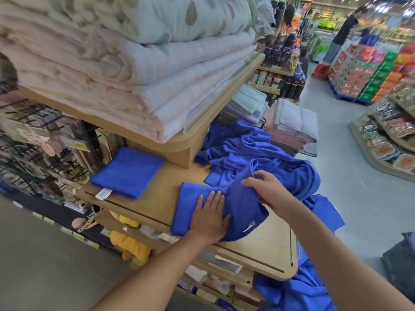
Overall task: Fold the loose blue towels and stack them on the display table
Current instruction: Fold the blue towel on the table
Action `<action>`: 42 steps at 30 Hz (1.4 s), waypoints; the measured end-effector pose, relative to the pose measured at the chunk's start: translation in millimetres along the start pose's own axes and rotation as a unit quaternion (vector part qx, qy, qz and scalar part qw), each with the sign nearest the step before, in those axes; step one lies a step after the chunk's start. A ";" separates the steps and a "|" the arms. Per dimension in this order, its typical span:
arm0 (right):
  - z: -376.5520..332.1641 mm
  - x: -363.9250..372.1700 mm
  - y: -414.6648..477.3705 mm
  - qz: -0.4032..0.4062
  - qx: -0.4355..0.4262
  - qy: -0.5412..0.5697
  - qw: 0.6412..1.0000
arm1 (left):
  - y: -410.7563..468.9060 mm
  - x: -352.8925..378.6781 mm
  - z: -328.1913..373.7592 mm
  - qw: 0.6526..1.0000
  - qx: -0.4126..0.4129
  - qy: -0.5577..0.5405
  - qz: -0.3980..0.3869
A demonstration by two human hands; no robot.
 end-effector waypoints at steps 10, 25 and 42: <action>-25.4 88.5 37.0 -0.066 -0.011 -0.151 0.986 | -11.7 -36.7 -91.8 0.746 -0.222 -0.618 0.111; 42.3 135.1 27.8 0.009 -0.251 -0.326 0.911 | -9.9 -44.8 -105.2 0.881 -0.161 -0.428 0.124; 117.7 115.7 22.7 0.003 -0.218 -0.558 0.801 | 12.7 -2.3 -82.1 0.998 -0.029 -0.042 0.027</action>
Point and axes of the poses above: each hand's wrist, its own y-axis towards the middle knuckle, its own x-axis out of the palm, z = x × y, the point moved 2 cm from there along y, towards the middle knuckle, and after that the axes turned 7 degrees about -x, right-handed, at the moved point
